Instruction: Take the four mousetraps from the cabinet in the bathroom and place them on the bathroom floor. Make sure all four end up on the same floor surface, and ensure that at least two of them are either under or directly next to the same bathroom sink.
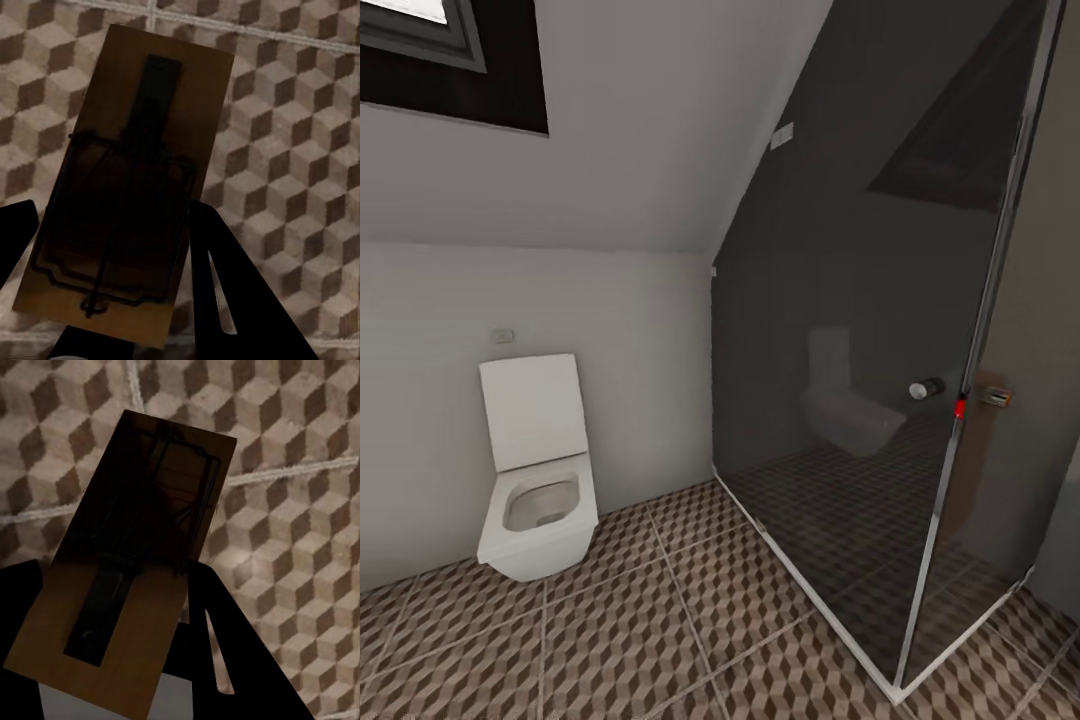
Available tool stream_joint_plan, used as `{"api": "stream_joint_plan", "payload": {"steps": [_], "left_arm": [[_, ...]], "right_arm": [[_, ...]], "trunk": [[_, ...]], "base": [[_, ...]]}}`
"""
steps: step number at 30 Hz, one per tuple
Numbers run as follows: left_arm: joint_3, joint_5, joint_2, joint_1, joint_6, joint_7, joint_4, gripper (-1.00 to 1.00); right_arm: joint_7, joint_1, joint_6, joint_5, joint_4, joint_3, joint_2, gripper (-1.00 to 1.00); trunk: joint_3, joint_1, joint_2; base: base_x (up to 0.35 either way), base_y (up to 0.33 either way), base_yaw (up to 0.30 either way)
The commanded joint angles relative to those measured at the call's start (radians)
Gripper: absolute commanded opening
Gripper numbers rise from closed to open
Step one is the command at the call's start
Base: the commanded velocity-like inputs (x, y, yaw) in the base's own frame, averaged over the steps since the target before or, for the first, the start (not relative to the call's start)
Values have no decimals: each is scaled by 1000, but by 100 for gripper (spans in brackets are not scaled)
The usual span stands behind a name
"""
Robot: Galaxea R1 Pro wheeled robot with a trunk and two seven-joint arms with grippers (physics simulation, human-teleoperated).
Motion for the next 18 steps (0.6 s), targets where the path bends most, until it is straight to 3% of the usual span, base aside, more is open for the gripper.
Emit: {"api": "stream_joint_plan", "payload": {"steps": [1, 18], "left_arm": [[-3, 10, 0, -1, -3, -5, 2, -100], [-2, 10, 0, -1, -3, -5, 2, -100]], "right_arm": [[-3, -1, 2, 3, 2, 8, 1, -100], [-4, -1, 2, 2, 2, 8, -4, -100]], "trunk": [[-1, 0, -1], [-1, 0, -1]], "base": [[0, 0, 300], [0, 0, 300]]}}
